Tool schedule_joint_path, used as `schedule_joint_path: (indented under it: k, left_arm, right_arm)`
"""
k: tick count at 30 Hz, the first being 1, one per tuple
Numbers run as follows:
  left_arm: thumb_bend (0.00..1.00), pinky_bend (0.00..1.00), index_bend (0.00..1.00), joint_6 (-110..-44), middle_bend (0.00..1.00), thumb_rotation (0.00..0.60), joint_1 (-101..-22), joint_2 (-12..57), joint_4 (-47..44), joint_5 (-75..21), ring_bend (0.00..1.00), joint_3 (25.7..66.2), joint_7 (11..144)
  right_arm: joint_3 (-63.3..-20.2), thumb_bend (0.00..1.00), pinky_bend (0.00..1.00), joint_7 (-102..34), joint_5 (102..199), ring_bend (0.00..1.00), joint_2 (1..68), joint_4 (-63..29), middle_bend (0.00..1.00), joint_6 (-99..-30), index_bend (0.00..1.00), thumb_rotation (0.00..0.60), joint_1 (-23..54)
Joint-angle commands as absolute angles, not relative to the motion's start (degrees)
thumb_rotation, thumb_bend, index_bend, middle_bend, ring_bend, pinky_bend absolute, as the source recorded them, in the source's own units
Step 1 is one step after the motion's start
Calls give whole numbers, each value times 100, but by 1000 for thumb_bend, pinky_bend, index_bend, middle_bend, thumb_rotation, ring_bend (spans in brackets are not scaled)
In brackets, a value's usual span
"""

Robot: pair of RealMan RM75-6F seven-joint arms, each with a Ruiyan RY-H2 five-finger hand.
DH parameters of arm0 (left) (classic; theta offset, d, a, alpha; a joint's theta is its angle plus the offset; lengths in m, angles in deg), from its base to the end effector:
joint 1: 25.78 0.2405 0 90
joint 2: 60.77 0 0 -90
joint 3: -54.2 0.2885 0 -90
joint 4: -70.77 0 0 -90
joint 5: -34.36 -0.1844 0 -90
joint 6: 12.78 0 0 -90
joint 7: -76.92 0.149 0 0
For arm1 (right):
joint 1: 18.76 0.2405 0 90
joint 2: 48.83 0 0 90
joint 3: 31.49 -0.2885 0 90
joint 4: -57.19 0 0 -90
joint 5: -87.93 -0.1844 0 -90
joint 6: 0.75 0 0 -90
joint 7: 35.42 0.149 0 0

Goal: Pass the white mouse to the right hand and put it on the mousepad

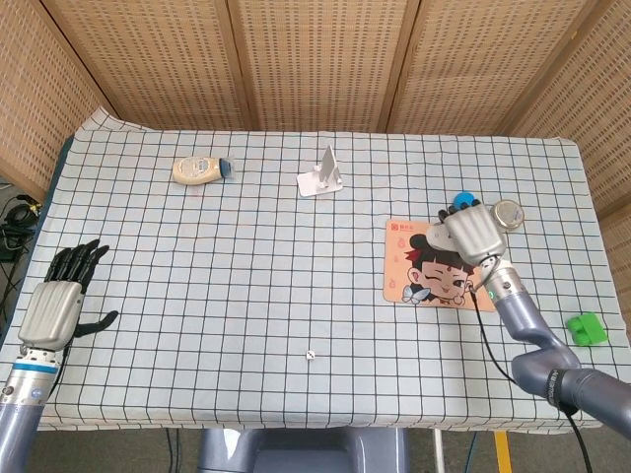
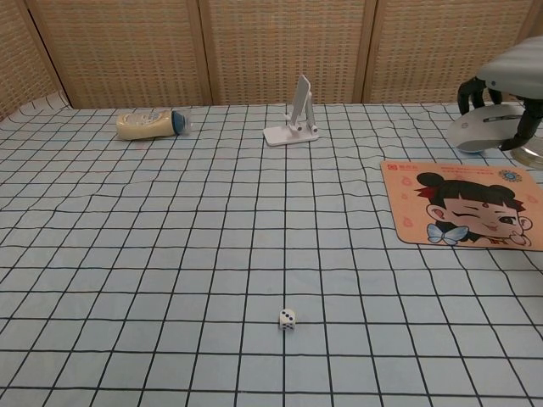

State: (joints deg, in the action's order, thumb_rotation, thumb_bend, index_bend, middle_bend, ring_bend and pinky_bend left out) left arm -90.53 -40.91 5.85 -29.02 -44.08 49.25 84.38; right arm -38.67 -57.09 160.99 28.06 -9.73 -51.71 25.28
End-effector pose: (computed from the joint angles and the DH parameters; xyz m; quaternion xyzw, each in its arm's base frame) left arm -0.2850 0.2438 0.1639 -0.6140 -0.4060 -0.4037 0.5434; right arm -0.2396 -0.4267 0.1166 0.7816 -0.1713 0.2315 0.5533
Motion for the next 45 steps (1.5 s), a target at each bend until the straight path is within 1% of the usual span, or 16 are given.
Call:
schedule_joint_path:
  k: [1, 5, 12, 17, 21, 25, 30, 41, 42, 45]
  left_arm:
    - [212, 0, 70, -9064, 0, 600, -4084, 603, -2891, -4416, 0, 4926, 8457]
    - [212, 0, 70, -9058, 0, 600, -4081, 634, -2874, -4421, 0, 4930, 8502]
    - [212, 0, 69, -8988, 0, 600, -4105, 699, -2811, -4434, 0, 4948, 8543]
    - [212, 0, 69, -8955, 0, 600, -4114, 714, -2777, -4461, 0, 4953, 8498]
    - [212, 0, 70, -8998, 0, 600, -4099, 718, -2773, -4509, 0, 4953, 8495]
    - [212, 0, 70, -9025, 0, 600, -4090, 731, -2774, -4541, 0, 4959, 8540]
    - [212, 0, 69, -9104, 0, 600, -4067, 778, -2811, -4640, 0, 4994, 8716]
    - [212, 0, 70, -9152, 0, 600, -4051, 845, -2797, -4686, 0, 5002, 8896]
    - [212, 0, 70, -9141, 0, 600, -4056, 850, -2786, -4695, 0, 5006, 8896]
    - [212, 0, 70, -9125, 0, 600, -4061, 858, -2766, -4710, 0, 5014, 8892]
  right_arm:
    - [-3370, 365, 444, -5096, 17098, 432, 2732, -269, 525, -4943, 624, 600, 2812]
    - [-3149, 365, 445, -4773, 17572, 432, 2729, 62, 526, -4925, 624, 600, 2937]
    - [-2816, 365, 445, -4578, 18066, 439, 2735, 574, 536, -4919, 641, 600, 2997]
    - [-2651, 366, 446, -4423, 18430, 451, 2637, 871, 549, -5149, 654, 600, 3052]
    - [-2317, 367, 450, -4438, 19003, 457, 2581, 1122, 556, -5319, 660, 600, 3201]
    - [-2152, 368, 450, -4282, 19273, 456, 2590, 1236, 555, -5480, 656, 600, 3255]
    - [-1839, 367, 450, -4090, 19778, 456, 2641, 1468, 554, -5818, 652, 600, 3354]
    - [-1539, 367, 450, -4001, 20274, 455, 2746, 1806, 557, -6171, 652, 600, 3500]
    - [-1452, 367, 450, -4109, 20409, 454, 2786, 1892, 557, -6181, 653, 600, 3541]
    - [-1373, 367, 450, -4156, 20515, 453, 2867, 1992, 557, -6137, 654, 600, 3601]
